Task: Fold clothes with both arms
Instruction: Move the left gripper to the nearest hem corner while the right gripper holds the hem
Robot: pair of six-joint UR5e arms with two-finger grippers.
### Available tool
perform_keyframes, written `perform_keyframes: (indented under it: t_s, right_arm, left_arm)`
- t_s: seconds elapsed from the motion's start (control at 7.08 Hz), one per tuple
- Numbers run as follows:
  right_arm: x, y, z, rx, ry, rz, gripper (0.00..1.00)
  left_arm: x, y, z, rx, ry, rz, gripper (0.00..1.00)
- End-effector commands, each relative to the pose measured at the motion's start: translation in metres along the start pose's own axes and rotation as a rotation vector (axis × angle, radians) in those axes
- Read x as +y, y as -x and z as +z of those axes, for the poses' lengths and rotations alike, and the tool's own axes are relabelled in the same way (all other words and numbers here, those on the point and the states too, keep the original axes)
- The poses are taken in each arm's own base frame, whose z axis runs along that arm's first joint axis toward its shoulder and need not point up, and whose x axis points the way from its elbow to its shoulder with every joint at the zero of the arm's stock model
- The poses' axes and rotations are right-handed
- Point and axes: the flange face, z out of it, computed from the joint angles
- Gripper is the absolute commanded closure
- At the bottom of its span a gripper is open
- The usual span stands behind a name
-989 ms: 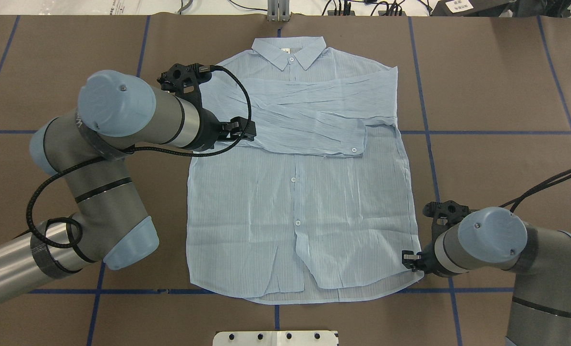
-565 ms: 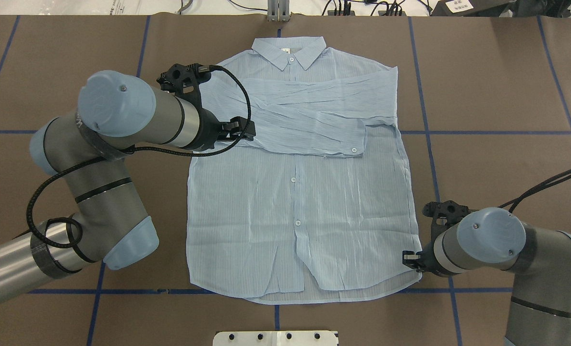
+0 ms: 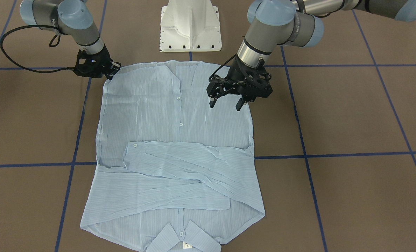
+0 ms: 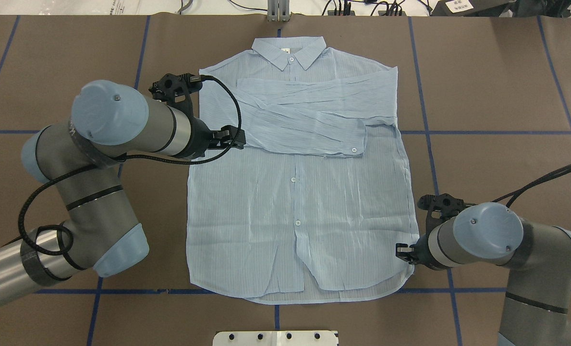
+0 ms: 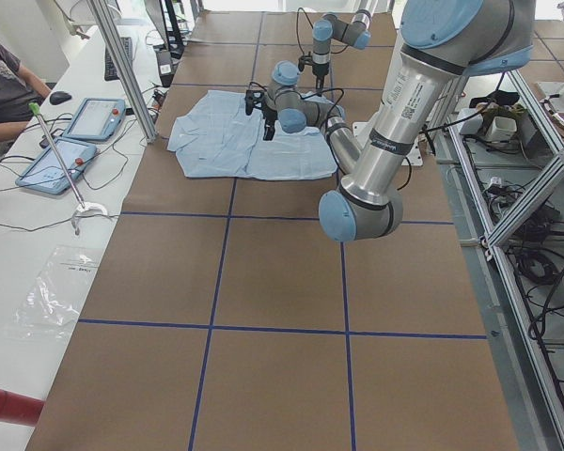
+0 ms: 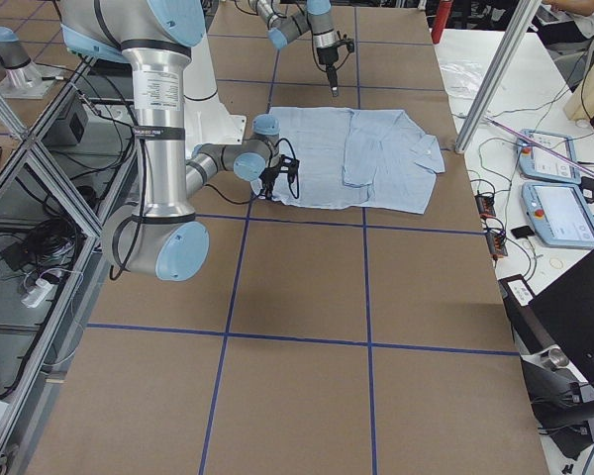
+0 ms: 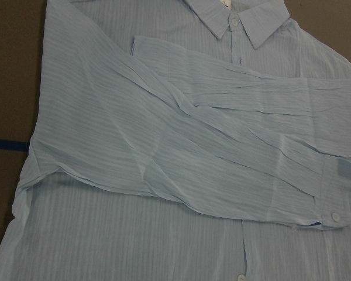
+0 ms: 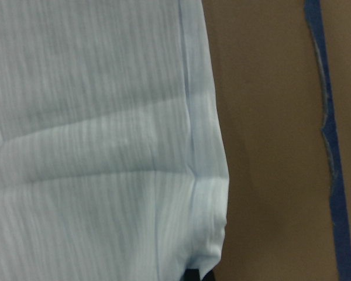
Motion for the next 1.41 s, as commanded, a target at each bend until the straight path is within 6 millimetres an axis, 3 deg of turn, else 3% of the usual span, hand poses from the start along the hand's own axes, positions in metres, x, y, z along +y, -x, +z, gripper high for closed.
perform_keyframes:
  t_s: [0.0, 0.14, 0.42, 0.57, 0.99, 1.27]
  right_arm:
    - [-0.005, 0.013, -0.007, -0.025, -0.034, -0.005, 1.00]
    - [-0.003, 0.018, -0.012, -0.038, -0.034, -0.008, 1.00]
    - [-0.008, 0.024, -0.030, -0.074, -0.048, -0.007, 1.00]
    - [-0.010, 0.024, -0.031, -0.074, -0.052, -0.005, 1.00]
    - [-0.016, 0.019, -0.032, -0.071, -0.057, 0.006, 1.00]
    - [-0.024, 0.018, -0.039, -0.077, -0.058, 0.019, 1.00]
  left_arm:
    - [0.058, 0.044, -0.006, -0.096, 0.086, -0.038, 0.05]
    - [0.093, 0.039, -0.012, -0.146, 0.138, -0.060, 0.06]
    - [0.169, 0.034, 0.020, -0.231, 0.235, -0.118, 0.11]
    - [0.184, 0.031, 0.030, -0.243, 0.225, -0.116, 0.15]
    - [0.185, 0.045, 0.056, -0.300, 0.204, -0.107, 0.22]
    - [0.184, 0.048, 0.058, -0.306, 0.199, -0.111, 0.32]
